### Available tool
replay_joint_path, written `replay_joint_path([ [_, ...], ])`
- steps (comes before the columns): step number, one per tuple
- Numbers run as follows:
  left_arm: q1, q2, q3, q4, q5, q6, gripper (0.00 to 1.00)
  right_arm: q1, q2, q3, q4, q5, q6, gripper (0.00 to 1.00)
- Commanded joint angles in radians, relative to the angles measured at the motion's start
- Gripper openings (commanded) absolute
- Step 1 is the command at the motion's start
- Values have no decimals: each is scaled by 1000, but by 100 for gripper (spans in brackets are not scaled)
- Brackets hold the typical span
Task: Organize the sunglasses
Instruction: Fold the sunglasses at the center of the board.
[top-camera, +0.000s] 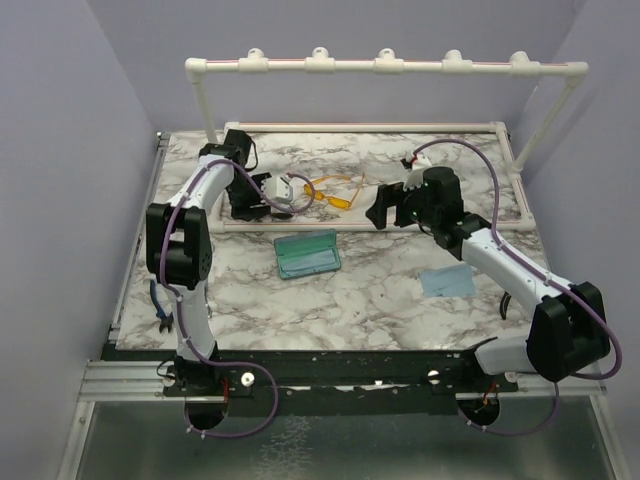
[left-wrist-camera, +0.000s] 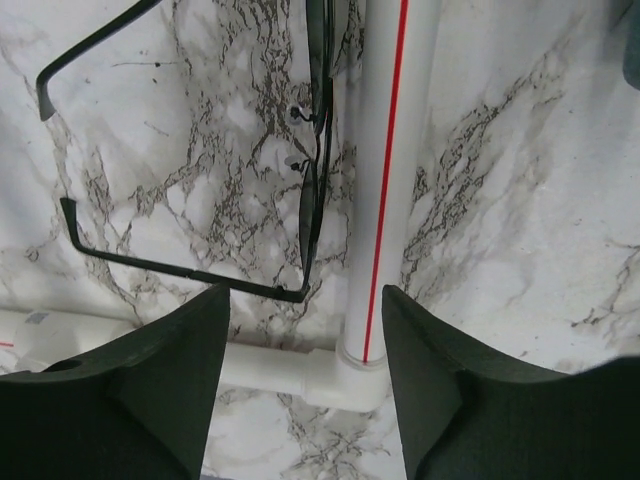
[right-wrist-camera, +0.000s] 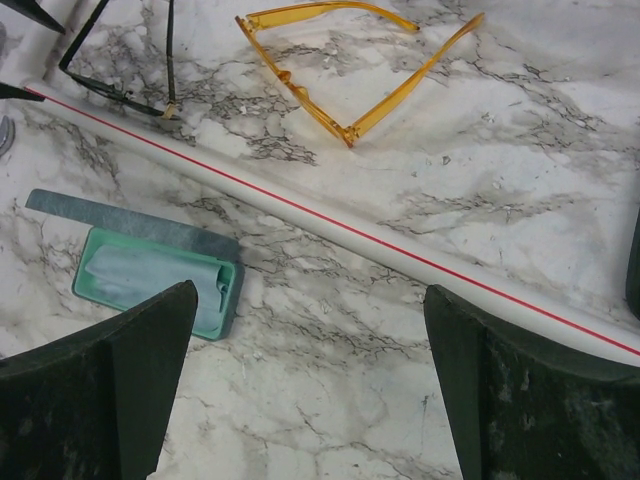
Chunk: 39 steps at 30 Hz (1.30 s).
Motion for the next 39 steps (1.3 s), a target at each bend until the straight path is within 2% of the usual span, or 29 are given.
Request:
replay_joint_path([
  [1, -11, 62, 4, 55, 17, 2, 61, 3, 19, -13, 22, -30, 1, 100],
  [6, -19, 87, -9, 93, 15, -14, 55, 3, 20, -19, 22, -27, -7, 100],
  [21, -30, 63, -23, 122, 14, -53, 0, 3, 13, -13, 13, -30, -7, 100],
  [25, -30, -4, -14, 97, 31, -62, 0, 3, -3, -9, -2, -37, -16, 100],
  [30, -31, -140, -52, 21, 42, -4, 0, 3, -55, -11, -5, -78, -36, 98],
  [36, -53, -315, -60, -110, 83, 68, 0, 3, -127, -12, 38, -264, -80, 84],
  [39, -84, -430, -70, -137, 155, 87, 0, 3, -158, 25, 39, -348, -80, 78],
])
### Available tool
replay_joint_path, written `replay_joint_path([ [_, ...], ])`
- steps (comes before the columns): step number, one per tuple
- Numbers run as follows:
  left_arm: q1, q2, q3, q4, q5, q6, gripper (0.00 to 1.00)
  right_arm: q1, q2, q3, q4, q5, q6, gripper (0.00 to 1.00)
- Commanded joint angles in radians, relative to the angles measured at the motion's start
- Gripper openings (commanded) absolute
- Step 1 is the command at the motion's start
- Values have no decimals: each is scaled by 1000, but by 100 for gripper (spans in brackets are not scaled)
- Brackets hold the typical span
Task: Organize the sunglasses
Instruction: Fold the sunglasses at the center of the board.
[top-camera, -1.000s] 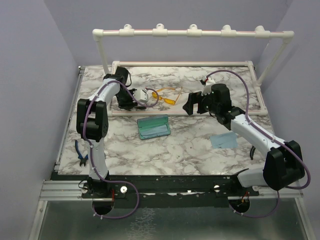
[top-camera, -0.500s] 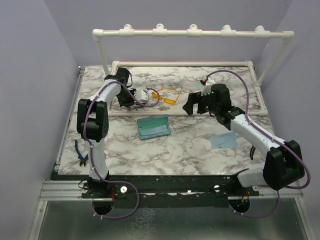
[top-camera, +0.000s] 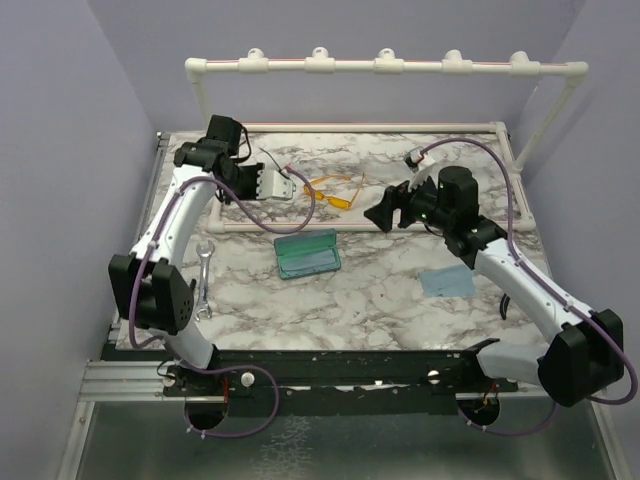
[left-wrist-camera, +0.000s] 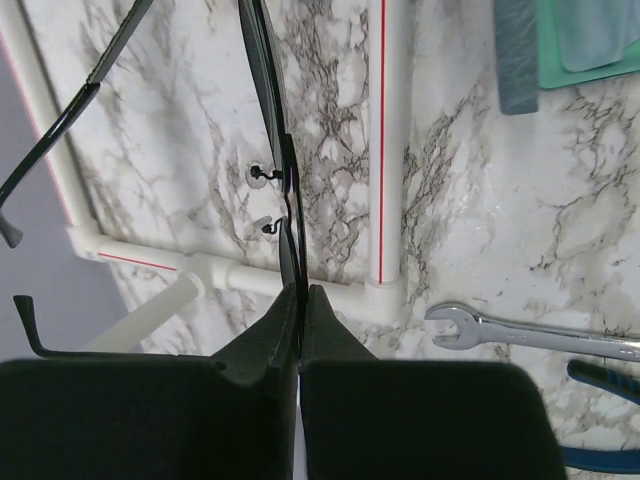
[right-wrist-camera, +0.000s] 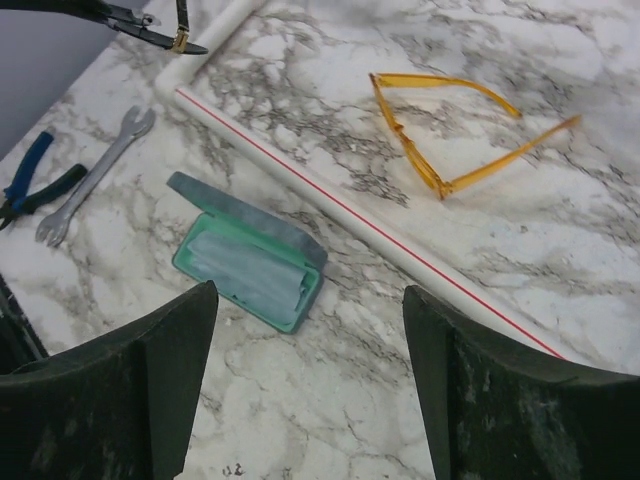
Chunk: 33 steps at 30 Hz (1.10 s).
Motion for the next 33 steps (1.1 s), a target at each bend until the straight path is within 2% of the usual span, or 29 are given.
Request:
replay_joint_path([
  [1, -54, -187, -31, -103, 162, 73, 0, 4, -59, 44, 23, -184, -19, 77],
  [5, -177, -457, -224, 25, 214, 90, 0, 4, -133, 62, 106, -282, 49, 66],
  [8, -303, -639, -428, 300, 212, -18, 0, 14, -192, 20, 286, -406, 164, 45],
  [12, -432, -728, -542, 452, 178, -93, 0, 77, -230, -79, 593, -521, 294, 17],
  [15, -482, -746, -586, 504, 165, -82, 0, 150, -188, -76, 647, -573, 271, 8],
  [19, -523, -763, -625, 511, 146, -33, 0, 229, -72, 20, 545, -644, 192, 5],
  [21, -537, -779, -634, 511, 148, -11, 0, 231, -55, 47, 496, -604, 172, 8],
  [25, -557, -842, -692, 511, 149, 65, 0, 231, -82, 73, 407, -507, 82, 19],
  [27, -562, -870, -730, 507, 141, 108, 0, 232, -90, 107, 334, -454, 40, 20],
  [30, -569, -900, -788, 455, 86, 319, 0, 230, -91, 212, 207, -399, -26, 20],
  [33, -571, -922, -874, 420, -66, 602, 0, 230, -85, 287, 126, -304, -45, 18],
])
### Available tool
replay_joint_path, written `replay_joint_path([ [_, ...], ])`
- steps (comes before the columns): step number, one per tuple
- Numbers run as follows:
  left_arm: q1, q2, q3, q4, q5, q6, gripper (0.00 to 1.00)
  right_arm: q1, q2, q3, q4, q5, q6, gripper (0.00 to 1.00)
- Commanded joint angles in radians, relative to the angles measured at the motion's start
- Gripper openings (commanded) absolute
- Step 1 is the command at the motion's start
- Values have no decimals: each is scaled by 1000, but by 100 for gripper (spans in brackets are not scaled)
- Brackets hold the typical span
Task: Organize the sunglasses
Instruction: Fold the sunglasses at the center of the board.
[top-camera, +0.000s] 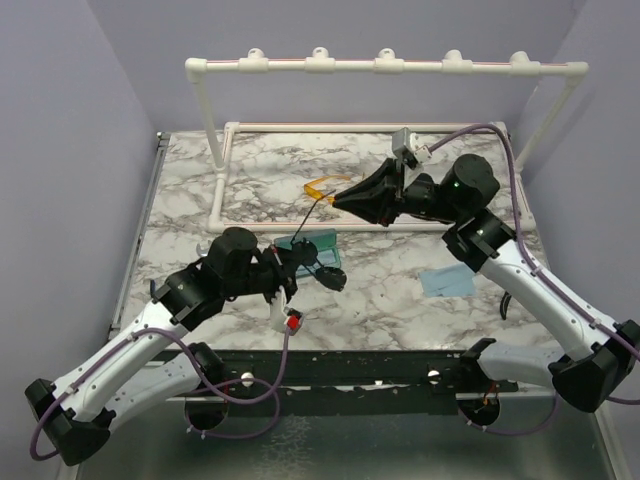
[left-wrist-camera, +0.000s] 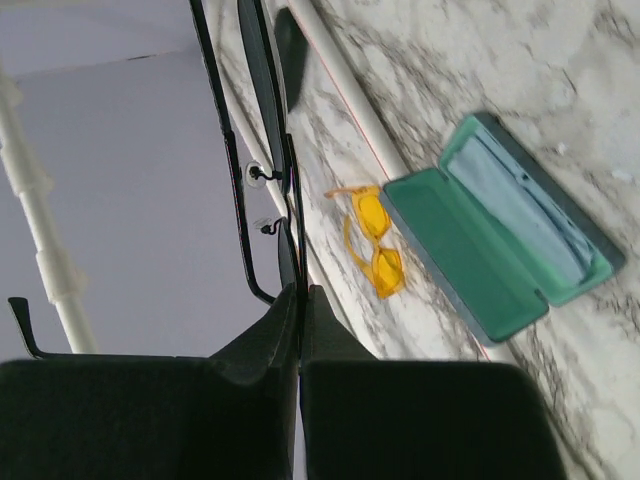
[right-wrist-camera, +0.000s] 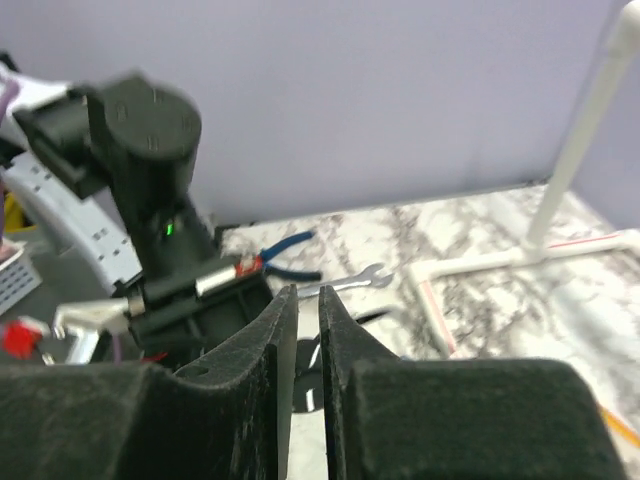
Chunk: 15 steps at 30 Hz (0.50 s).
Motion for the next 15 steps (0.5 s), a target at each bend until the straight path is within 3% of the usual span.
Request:
replay_joint_path([
  [1, -7, -34, -130, -67, -229, 483, 0, 0, -19, 112, -159, 183, -79, 18],
  [7, -7, -86, -241, 66, -309, 692, 0, 14, 85, 68, -80, 208, -30, 17],
  [15, -7, -110, -281, 153, -325, 765, 0, 122, 233, 19, -35, 294, -84, 17],
])
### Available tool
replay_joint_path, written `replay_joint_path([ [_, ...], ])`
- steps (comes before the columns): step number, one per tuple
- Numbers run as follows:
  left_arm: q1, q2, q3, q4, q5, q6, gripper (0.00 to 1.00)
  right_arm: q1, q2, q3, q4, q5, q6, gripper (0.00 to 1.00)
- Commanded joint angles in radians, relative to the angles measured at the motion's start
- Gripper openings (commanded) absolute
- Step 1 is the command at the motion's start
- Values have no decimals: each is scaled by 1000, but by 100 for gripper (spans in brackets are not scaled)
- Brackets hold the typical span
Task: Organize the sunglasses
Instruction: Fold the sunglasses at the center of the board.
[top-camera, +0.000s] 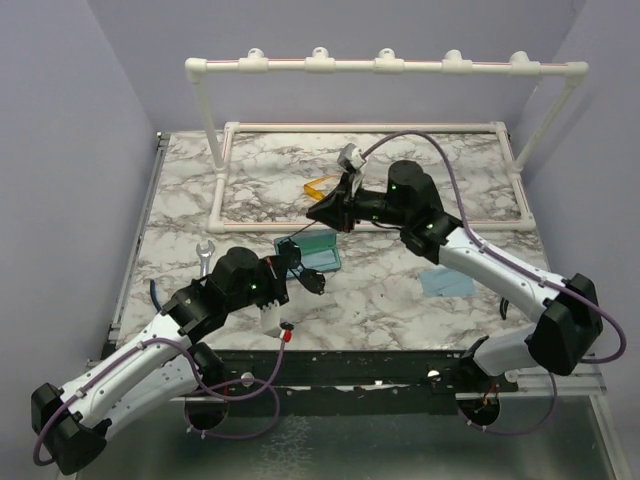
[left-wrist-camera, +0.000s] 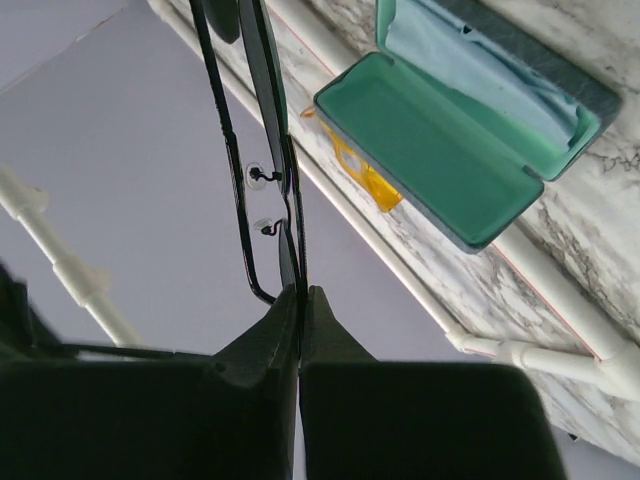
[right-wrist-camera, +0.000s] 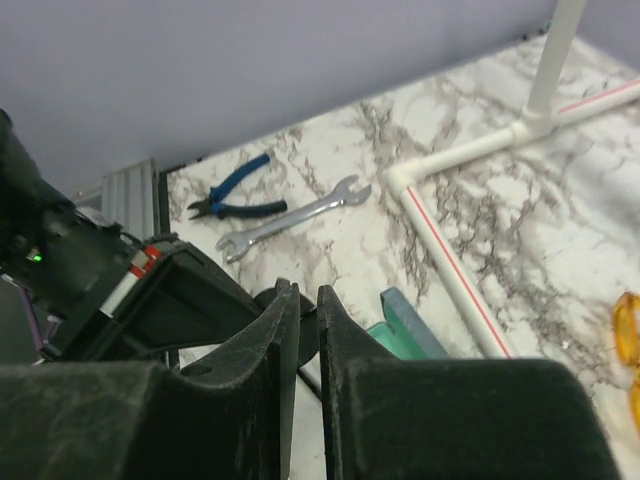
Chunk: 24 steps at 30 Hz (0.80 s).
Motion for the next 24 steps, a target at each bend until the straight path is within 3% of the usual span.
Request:
replay_joint_path([
  [1, -3, -11, -3, 69, -44, 322, 0, 51, 59, -5, -3, 79, -42, 17],
  [10, -3, 25, 52, 87, -75, 139, 0, 87, -18, -154, -168, 79, -95, 14],
  [15, -3, 51, 89, 69, -50, -80, 0, 87, -192, -204, -282, 170, -105, 25],
  [17, -3, 73, 122, 49, -53, -169, 0, 86, -274, -228, -272, 236, -151, 39],
  [20, -4, 100, 152, 42, -63, -273, 0, 96, -367, -328, -171, 292, -244, 96],
  [24, -6, 131, 196, 21, -78, -369, 0, 213, -416, -519, 128, 423, -399, 100],
])
